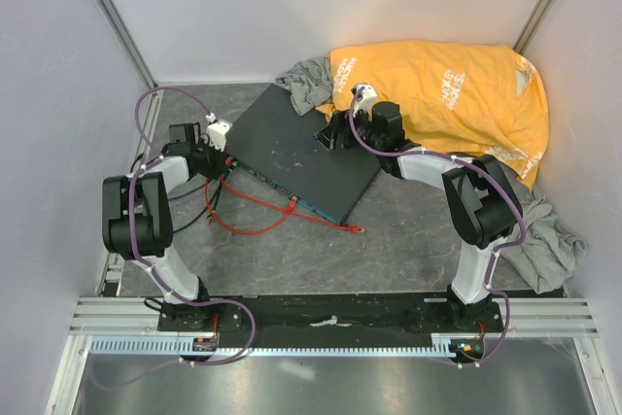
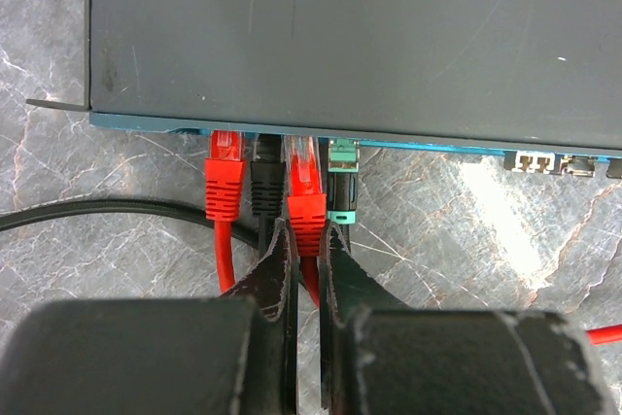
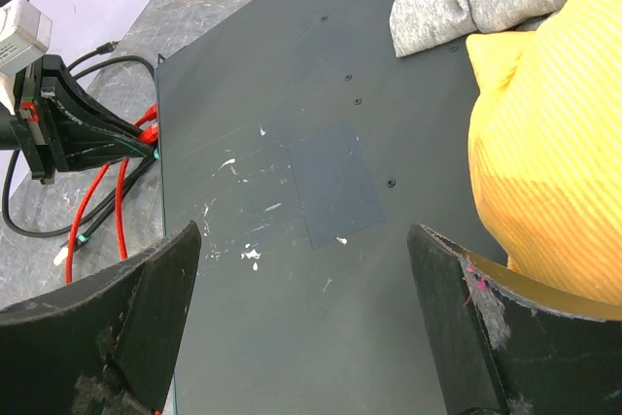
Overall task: Insert the plug into the switch port
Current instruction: Insert the connector into the switch port.
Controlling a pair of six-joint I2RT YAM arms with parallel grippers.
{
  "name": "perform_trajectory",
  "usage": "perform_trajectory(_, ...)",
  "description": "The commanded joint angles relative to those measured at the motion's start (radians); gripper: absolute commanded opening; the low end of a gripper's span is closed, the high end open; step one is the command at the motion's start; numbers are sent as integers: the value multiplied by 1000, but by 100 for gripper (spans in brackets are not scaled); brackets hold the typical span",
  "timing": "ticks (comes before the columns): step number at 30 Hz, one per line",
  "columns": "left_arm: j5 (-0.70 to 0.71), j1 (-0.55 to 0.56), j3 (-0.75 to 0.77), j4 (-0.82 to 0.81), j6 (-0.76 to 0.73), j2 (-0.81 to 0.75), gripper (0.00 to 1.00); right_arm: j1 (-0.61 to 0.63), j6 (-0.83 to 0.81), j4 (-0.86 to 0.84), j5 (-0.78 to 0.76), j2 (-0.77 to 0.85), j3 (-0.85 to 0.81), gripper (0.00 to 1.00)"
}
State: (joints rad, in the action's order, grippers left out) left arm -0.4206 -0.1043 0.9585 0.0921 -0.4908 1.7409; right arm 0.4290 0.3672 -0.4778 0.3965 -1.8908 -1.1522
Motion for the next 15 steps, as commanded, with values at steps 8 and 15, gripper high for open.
perform_trajectory(8,11,11,46,1,-78,28,2,-4,-2,-58,27,9,6,95)
perform_trajectory(15,0,11,48,-23,-68,3,2,-4,-1,-61,27,7,6,95)
